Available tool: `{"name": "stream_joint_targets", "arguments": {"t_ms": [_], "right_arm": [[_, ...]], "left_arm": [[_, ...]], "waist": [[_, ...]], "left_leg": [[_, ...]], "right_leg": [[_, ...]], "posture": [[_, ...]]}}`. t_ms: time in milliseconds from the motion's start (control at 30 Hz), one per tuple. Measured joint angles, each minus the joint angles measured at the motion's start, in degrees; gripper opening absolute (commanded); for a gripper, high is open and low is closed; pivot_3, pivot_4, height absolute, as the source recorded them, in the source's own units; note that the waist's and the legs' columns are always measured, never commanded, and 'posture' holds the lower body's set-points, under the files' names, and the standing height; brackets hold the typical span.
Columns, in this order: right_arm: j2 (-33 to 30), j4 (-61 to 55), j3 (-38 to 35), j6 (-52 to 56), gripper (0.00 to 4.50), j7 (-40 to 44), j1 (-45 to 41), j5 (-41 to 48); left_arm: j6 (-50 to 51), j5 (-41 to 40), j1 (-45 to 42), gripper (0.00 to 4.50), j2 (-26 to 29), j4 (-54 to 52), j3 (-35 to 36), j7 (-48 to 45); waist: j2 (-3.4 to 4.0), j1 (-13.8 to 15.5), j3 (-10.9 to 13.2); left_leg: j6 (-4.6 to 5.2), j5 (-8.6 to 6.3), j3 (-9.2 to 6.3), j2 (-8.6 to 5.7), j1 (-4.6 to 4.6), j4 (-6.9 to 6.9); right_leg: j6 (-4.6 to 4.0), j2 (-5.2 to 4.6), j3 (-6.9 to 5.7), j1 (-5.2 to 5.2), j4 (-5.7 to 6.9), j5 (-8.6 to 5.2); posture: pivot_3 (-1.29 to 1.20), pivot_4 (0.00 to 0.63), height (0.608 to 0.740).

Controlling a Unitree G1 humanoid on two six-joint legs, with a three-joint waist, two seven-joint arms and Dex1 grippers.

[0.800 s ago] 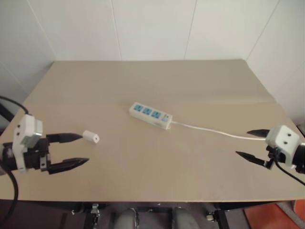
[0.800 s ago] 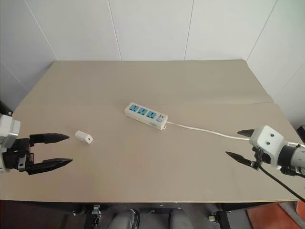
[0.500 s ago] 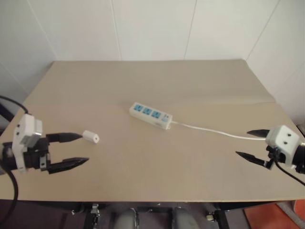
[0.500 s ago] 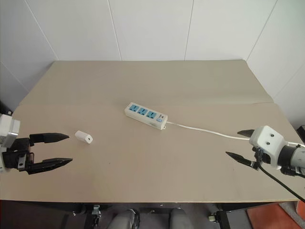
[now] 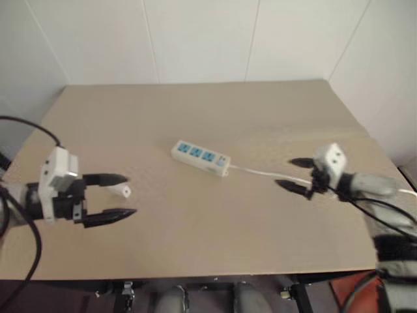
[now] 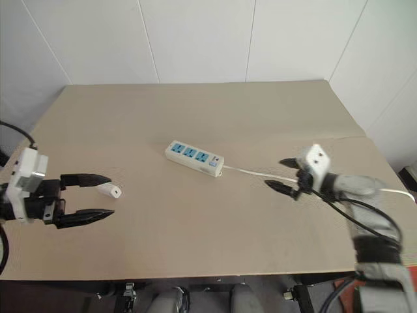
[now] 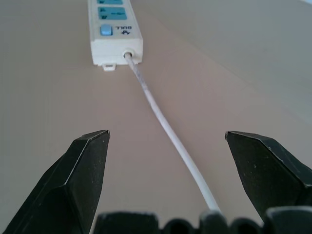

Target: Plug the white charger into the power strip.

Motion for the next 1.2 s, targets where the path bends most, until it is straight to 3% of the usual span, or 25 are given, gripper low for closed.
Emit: {"name": "stream_joint_targets", "arguments": {"t_ms": [267,500,933,1200], "right_arm": [[12.45,36.07,6.02,-13.66,4.48,-1.71,-21.34,-8.38],[16.1,47.03,9.05,-19.21,4.48,-1.08,-26.57,-14.1],[16.95,49.12,9.54,-22.43,0.05,-2.82,-28.41,-18.38],[15.41,42.8,9.24,-23.88,0.01,-0.37,-24.11,-17.71]], "left_arm": [[-1.22,0.86,-4.56,4.5,-3.33,-0.17,-6.42,3.96],[-1.29,1.01,-4.43,4.5,-3.32,-1.46,-8.56,3.88],[-2.08,2.1,-3.91,4.5,-3.33,-1.47,-9.29,3.91],[-3.21,2.33,-4.78,4.5,-3.43,-1.3,-11.02,3.5]], "waist": [[0.0,-0.06,0.0],[0.0,-0.13,0.0],[0.0,-1.18,0.0],[0.0,-1.06,0.0]], "left_leg": [[-0.01,0.0,-0.02,-0.04,-0.13,0.02],[-0.01,0.01,-0.11,-0.06,-0.12,0.03],[-0.02,0.01,-0.19,-0.04,0.0,0.02],[-0.02,0.01,-0.24,-0.05,-0.06,0.02]], "right_leg": [[0.0,-0.02,0.01,-0.15,0.01,0.03],[0.02,-0.04,0.07,-0.18,0.04,0.04],[0.02,-0.02,0.07,-0.11,0.1,0.04],[0.03,-0.03,0.06,-0.12,0.08,0.04]], "posture": [[0.0,0.15,0.74],[0.0,0.15,0.74],[0.0,0.15,0.74],[0.0,0.15,0.74]]}}
